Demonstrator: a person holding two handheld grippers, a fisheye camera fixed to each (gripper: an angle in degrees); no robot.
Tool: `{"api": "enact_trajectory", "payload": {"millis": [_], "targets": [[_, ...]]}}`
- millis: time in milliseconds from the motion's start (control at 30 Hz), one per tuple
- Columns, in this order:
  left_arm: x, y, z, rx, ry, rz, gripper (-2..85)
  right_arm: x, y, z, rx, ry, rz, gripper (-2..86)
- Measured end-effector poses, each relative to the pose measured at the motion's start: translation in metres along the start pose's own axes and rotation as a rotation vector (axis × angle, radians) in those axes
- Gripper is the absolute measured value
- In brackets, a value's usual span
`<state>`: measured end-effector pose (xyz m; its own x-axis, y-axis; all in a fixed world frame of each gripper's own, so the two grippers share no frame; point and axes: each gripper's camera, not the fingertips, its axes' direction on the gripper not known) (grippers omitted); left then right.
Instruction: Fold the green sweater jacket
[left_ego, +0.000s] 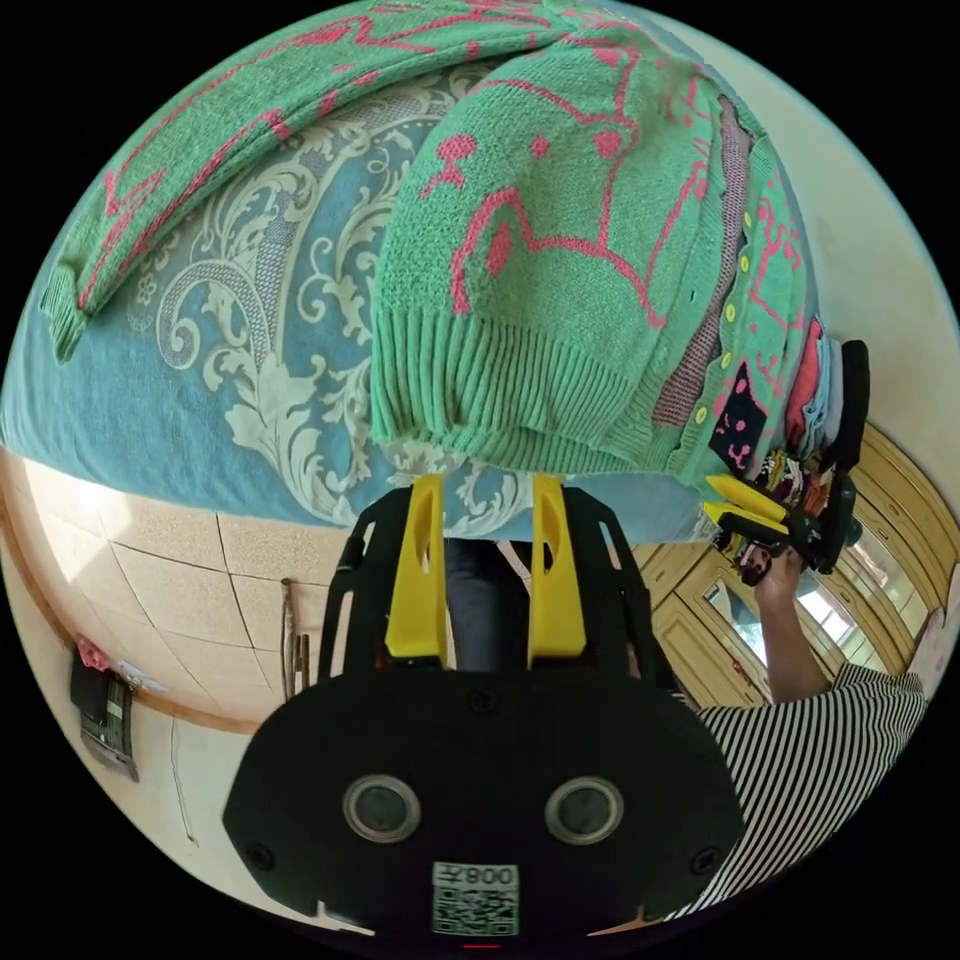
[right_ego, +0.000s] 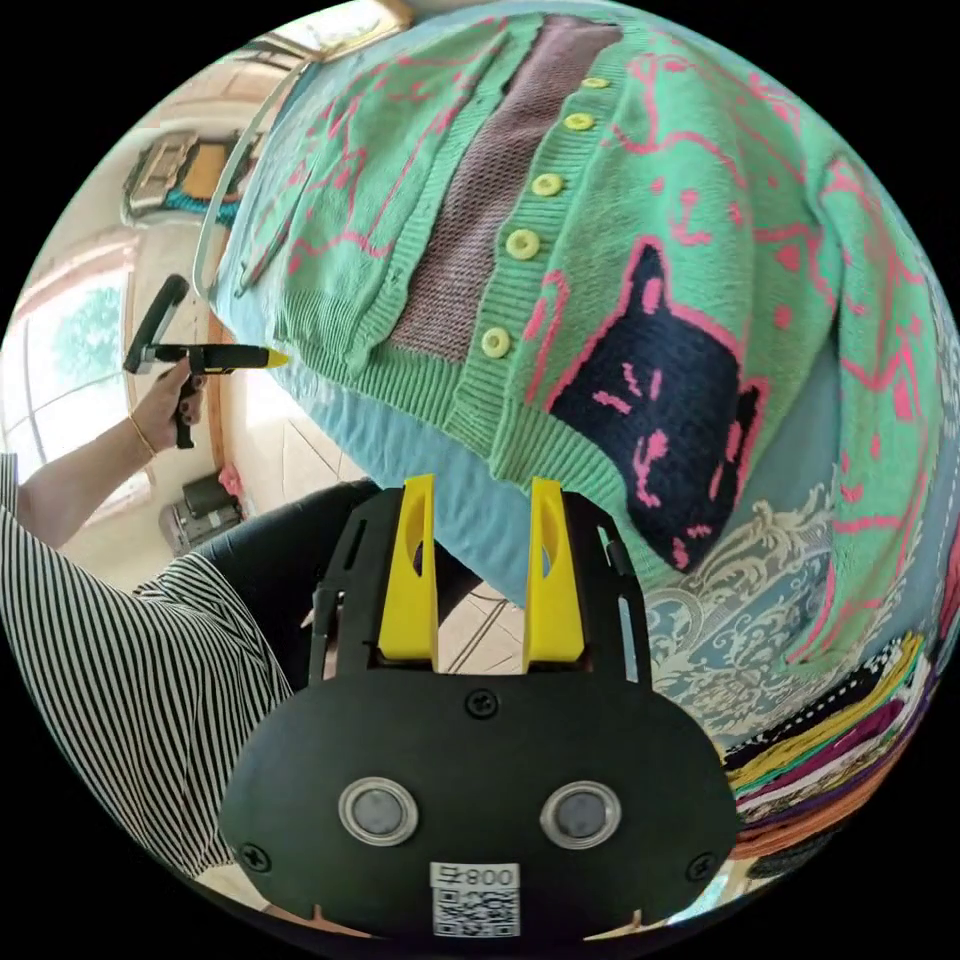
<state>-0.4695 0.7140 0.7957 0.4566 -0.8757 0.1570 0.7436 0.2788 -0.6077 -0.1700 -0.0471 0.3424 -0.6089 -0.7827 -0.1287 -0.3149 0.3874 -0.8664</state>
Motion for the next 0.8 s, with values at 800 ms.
{"api": "enact_trajectory", "payload": {"millis": [800], "targets": [[-0.103, 0.103, 0.073, 0.117, 0.449, -0.132, 2.1, -0.278, -0.057, 0.101, -0.112, 0.628, -0.507, 7.1]]}}
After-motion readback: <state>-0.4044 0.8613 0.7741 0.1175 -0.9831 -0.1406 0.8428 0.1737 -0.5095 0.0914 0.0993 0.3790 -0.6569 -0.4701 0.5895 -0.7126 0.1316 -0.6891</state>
